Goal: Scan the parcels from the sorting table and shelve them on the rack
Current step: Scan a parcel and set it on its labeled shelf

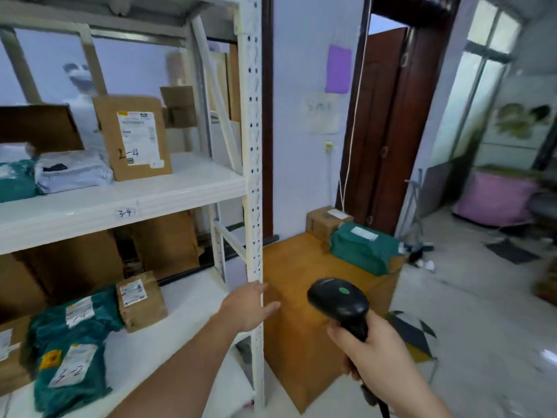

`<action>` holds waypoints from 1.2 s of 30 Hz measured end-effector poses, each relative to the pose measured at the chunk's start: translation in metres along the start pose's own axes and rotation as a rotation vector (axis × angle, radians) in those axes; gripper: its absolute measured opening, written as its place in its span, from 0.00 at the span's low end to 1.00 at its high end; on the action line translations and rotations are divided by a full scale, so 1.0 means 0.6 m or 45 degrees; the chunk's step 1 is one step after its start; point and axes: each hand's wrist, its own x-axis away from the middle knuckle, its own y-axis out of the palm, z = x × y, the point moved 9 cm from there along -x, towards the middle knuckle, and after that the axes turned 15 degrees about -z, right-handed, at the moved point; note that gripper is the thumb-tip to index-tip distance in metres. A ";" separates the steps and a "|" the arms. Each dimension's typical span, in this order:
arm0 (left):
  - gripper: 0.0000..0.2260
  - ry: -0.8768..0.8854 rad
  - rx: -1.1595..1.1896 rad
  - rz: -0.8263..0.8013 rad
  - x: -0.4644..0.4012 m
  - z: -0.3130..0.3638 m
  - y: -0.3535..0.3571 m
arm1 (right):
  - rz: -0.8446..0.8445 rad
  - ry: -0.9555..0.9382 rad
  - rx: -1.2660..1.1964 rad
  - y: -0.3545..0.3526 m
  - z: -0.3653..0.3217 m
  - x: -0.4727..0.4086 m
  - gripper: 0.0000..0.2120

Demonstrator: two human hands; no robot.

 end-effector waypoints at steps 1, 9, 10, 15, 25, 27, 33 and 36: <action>0.38 0.035 -0.011 -0.019 -0.020 0.033 0.005 | 0.048 0.015 -0.001 -0.027 0.014 0.002 0.06; 0.39 0.181 -0.174 -0.091 -0.189 0.204 0.009 | 0.230 0.142 -0.102 -0.176 0.107 -0.026 0.04; 0.39 0.200 -0.196 -0.095 -0.210 0.221 0.006 | 0.249 0.150 -0.105 -0.191 0.112 -0.039 0.04; 0.38 0.253 -0.223 -0.082 -0.332 0.283 -0.029 | 0.315 0.154 -0.104 -0.257 0.121 -0.132 0.04; 0.35 0.337 -0.305 -0.137 -0.581 0.407 -0.067 | 0.366 0.130 -0.159 -0.401 0.143 -0.333 0.03; 0.36 0.325 -0.376 -0.162 -0.633 0.434 -0.062 | 0.374 0.138 -0.172 -0.436 0.160 -0.370 0.03; 0.36 0.275 -0.343 -0.191 -0.799 0.503 -0.048 | 0.357 0.132 -0.093 -0.564 0.225 -0.497 0.09; 0.35 0.184 -0.155 -0.208 -0.878 0.519 -0.028 | 0.294 0.122 -0.052 -0.632 0.258 -0.570 0.12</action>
